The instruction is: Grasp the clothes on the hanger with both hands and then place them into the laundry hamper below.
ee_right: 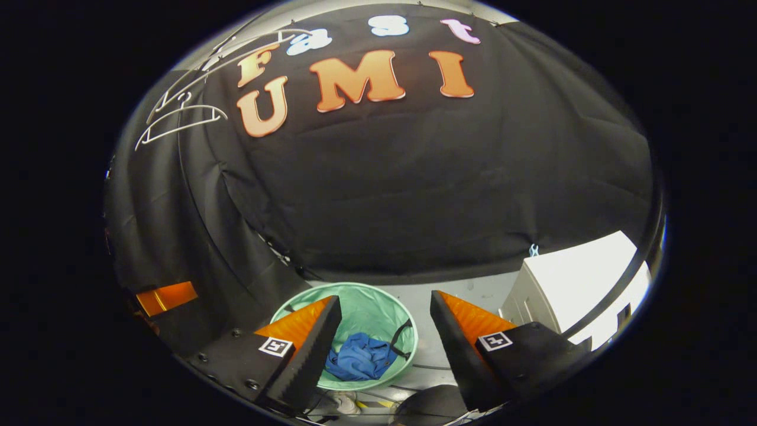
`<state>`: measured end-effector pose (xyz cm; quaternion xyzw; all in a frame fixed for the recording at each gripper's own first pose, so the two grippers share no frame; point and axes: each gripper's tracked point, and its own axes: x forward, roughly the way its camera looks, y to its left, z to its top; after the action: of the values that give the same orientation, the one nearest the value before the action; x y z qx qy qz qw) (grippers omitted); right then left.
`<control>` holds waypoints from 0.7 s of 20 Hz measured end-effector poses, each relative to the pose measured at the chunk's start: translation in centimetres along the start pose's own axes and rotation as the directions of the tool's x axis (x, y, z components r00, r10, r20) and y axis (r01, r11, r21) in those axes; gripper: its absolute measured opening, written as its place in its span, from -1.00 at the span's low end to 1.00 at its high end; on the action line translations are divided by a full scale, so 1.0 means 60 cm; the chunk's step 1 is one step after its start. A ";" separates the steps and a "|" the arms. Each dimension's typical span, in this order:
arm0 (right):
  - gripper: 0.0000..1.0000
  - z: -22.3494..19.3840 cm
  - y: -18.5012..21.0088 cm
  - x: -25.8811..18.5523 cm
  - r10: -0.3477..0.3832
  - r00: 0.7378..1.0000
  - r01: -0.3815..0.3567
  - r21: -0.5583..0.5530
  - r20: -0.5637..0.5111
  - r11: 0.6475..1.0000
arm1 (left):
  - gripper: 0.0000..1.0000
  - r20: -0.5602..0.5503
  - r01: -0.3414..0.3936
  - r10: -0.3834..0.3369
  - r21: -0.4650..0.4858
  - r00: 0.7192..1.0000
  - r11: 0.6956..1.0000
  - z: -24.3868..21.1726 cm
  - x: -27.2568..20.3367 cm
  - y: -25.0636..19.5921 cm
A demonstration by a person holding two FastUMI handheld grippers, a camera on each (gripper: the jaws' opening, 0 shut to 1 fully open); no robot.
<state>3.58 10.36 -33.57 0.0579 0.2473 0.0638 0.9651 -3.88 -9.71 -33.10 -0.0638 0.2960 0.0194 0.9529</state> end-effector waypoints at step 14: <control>0.83 0.191 0.009 -0.139 -0.035 0.955 0.054 -0.054 0.295 0.997 | 0.80 0.330 0.019 -0.023 0.016 0.944 1.000 0.191 -0.150 -0.005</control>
<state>1.81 8.69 -19.61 0.0313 0.1001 0.0403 0.9937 -4.84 -8.47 -18.62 -0.0566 0.1316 0.0178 0.9895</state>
